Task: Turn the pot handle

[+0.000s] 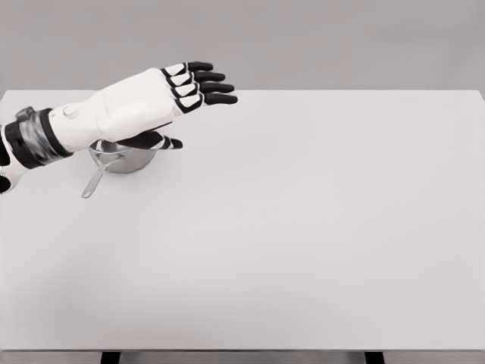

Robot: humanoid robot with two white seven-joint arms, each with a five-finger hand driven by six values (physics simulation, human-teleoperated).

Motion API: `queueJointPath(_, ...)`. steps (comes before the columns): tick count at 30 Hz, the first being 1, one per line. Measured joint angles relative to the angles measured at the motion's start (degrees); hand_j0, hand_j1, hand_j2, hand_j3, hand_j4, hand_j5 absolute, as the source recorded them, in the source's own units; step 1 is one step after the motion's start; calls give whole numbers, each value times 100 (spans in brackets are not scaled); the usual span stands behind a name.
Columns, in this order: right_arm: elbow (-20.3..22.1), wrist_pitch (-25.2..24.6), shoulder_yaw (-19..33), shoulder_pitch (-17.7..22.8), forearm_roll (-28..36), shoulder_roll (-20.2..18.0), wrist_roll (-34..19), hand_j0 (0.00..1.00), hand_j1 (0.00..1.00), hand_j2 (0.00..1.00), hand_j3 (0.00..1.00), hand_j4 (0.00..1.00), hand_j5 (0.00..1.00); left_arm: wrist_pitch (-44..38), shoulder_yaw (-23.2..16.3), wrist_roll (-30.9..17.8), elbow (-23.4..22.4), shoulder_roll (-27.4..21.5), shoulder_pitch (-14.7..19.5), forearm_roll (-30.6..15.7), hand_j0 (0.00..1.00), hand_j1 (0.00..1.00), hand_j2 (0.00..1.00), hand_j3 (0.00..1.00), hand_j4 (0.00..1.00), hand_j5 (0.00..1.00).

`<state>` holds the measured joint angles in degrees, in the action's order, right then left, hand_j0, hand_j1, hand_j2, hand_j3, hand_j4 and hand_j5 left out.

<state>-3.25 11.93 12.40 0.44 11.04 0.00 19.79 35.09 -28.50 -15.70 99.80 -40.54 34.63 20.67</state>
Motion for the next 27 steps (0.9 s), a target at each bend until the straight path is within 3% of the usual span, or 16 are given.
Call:
queueJointPath(4,0,0,0,0,0,0,0,100,100,100,100,100,100,0,-153,-6,-2,-58,-149,162,100,100,100,100,100,100)
queueJointPath(8,0,0,0,0,0,0,-1,100,100,100,100,100,100,1,-192,-6,-4,-167,-554,283,100,100,100,100,100,100)
queueJointPath(17,0,0,0,0,0,0,0,100,100,100,100,100,100,-1,-201,0,-21,-62,-545,409,100,100,100,100,100,100)
queueJointPath(27,0,0,0,0,0,0,-1,100,100,100,100,100,100,-1,-145,8,-173,-74,-694,968,100,100,100,100,100,100)
